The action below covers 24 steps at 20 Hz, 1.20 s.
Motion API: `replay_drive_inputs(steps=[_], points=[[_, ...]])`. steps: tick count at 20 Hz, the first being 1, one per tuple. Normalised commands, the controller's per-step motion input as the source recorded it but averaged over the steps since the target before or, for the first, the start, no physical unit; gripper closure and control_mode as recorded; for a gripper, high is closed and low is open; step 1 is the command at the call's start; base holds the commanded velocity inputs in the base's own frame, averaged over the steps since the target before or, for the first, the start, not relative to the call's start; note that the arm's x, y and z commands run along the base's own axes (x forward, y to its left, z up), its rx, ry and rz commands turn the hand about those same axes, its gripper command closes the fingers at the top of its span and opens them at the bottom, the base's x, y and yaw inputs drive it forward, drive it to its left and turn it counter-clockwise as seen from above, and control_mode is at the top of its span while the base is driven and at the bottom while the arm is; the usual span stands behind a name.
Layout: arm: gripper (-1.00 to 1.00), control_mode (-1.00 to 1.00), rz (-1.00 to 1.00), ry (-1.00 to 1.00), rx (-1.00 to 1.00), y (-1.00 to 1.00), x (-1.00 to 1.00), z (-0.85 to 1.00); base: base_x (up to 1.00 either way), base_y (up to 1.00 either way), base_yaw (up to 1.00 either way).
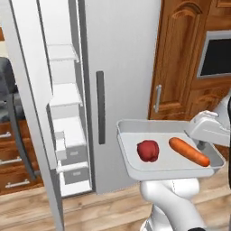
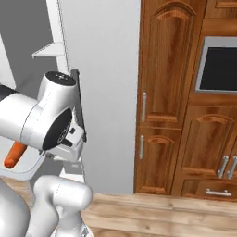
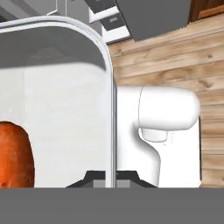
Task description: Take the carrot and bell pepper out of the freezer and place them in the tupperware container on the counter. Then put the tupperware containing the vegetables back in the freezer.
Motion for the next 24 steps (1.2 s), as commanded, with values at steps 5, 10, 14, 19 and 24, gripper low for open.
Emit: replay_drive_inputs(steps=[5, 10, 14, 19, 24], points=[[1.00, 1.00, 0.00, 0.00, 0.00, 0.00, 0.00, 0.00, 0.78, -0.26, -0.01], [1.00, 1.00, 0.00, 0.00, 0.00, 0.00, 0.00, 0.00, 0.72, 0.12, -0.03], [1.00, 1.00, 0.00, 0.00, 0.00, 0.00, 0.00, 0.00, 0.64, 0.08, 0.00], [1.00, 1.00, 0.00, 0.00, 0.00, 0.00, 0.00, 0.00, 0.22, 0.36, 0.00], [1.00, 1.00, 0.00, 0.00, 0.00, 0.00, 0.00, 0.00, 0.20, 0.52, -0.02]])
